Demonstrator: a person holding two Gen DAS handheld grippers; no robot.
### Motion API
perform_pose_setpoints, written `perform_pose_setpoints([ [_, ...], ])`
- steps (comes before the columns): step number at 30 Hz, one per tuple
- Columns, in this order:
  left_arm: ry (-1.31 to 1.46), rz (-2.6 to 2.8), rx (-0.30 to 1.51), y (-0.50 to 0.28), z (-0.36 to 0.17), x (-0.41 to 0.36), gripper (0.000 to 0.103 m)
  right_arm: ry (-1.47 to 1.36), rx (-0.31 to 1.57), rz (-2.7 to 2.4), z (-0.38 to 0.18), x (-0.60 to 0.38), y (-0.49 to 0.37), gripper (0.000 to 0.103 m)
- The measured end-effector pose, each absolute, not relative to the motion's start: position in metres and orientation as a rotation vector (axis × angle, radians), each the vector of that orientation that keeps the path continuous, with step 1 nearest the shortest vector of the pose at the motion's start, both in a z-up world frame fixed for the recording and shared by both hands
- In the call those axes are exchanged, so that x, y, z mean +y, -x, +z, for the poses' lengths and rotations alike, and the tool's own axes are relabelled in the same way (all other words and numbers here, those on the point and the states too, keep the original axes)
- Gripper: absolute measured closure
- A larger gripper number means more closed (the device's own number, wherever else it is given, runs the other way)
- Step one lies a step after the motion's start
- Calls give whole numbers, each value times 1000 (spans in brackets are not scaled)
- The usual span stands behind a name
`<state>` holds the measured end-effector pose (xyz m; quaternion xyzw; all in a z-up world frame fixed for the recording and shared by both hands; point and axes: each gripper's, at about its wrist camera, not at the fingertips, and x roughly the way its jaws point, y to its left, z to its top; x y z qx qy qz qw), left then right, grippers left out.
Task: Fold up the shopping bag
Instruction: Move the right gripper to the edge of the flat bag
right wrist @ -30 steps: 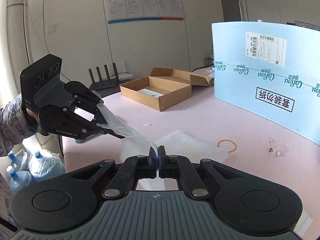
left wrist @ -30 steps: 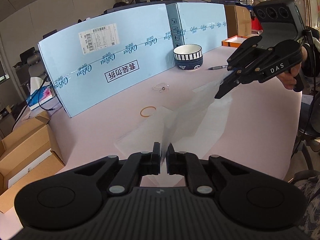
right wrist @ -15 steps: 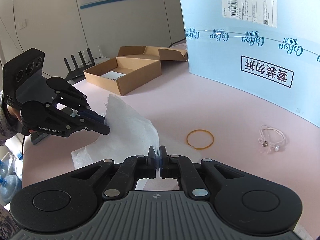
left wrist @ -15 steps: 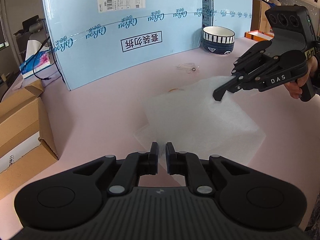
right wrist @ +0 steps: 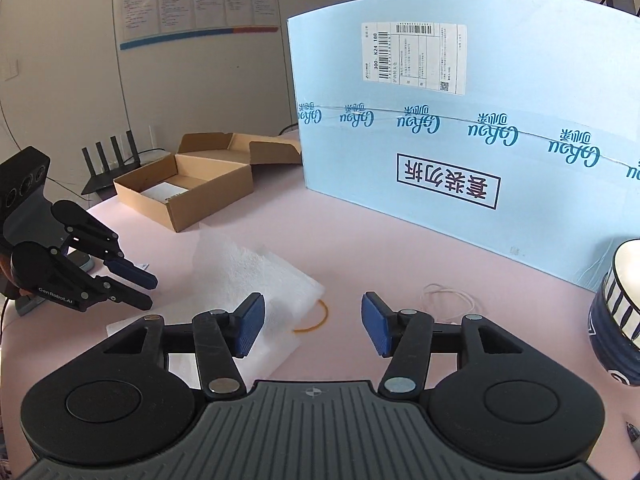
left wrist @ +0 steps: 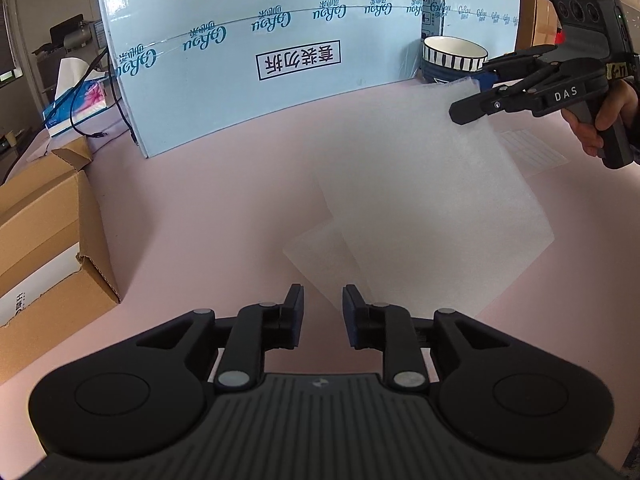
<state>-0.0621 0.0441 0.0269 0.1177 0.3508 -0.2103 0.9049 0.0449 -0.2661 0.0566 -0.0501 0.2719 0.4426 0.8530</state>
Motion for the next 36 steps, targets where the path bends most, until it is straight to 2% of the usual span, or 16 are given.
perform_pose_setpoints([
  [4,-227,-463,695,66,30,40,73,82,659,976,42,-252,-46,58],
  [6,-207,-471,684,68,33,39,70,42,692,979,39,-251,-47,72],
  [7,-196,-475,678,69,35,39,69,23,701,968,39,-253,-47,74],
  [10,-190,-479,668,74,39,40,63,-33,693,934,46,-264,-44,74],
  [11,-179,-483,668,75,40,41,59,-83,701,926,47,-273,-43,71],
  [12,-161,-487,670,76,40,43,57,-146,722,921,46,-282,-42,61],
  [13,-143,-491,672,76,40,44,56,-210,743,914,46,-290,-41,60],
  [19,15,-508,723,64,27,49,56,-513,917,904,19,-318,-27,60],
  [26,104,-523,751,49,16,45,56,-635,998,901,-4,-315,-29,60],
  [31,147,-511,755,46,15,46,60,-682,1010,930,-6,-307,-33,62],
  [36,195,-518,783,42,13,46,86,-726,1022,938,-11,-303,-37,75],
])
